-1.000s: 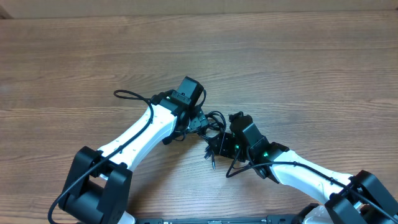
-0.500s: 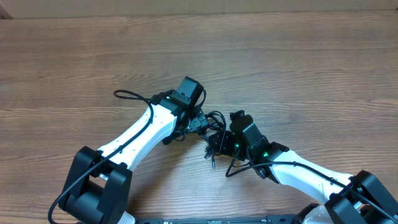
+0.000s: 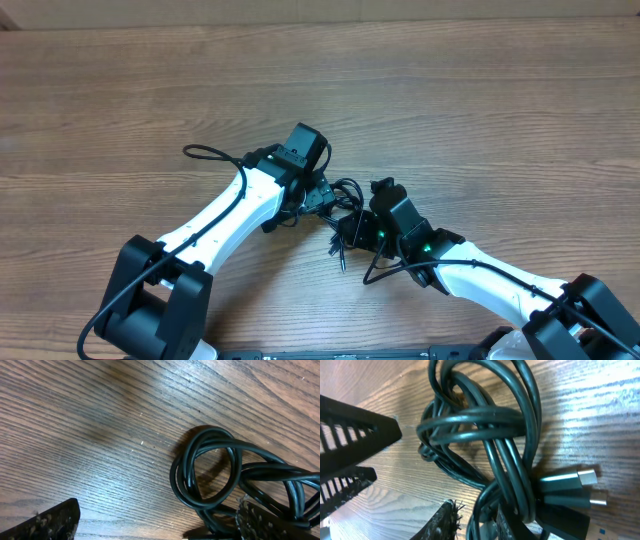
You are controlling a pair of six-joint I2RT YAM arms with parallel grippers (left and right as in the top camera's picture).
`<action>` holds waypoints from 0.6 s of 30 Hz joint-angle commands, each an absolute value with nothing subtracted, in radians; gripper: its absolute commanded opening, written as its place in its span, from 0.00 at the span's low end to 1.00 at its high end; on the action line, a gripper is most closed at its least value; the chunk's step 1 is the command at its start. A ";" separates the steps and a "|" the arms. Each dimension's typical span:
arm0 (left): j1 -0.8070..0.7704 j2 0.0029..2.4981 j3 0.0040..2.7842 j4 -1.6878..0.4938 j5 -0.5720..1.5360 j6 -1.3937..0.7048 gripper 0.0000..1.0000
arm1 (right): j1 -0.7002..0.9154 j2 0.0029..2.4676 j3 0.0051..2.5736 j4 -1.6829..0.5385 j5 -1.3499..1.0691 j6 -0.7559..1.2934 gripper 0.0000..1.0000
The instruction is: Untangle cables
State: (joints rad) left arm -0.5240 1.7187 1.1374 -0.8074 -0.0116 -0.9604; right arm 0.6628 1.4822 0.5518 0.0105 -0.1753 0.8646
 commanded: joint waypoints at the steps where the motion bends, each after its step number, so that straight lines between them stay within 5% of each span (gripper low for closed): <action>1: -0.532 1.730 1.134 -0.807 -0.007 -0.938 1.00 | 0.669 1.484 0.575 0.008 -0.184 0.869 0.26; 18: -0.532 1.730 1.134 -0.787 -0.007 -0.939 1.00 | 0.691 1.484 0.575 0.007 -0.176 0.958 0.26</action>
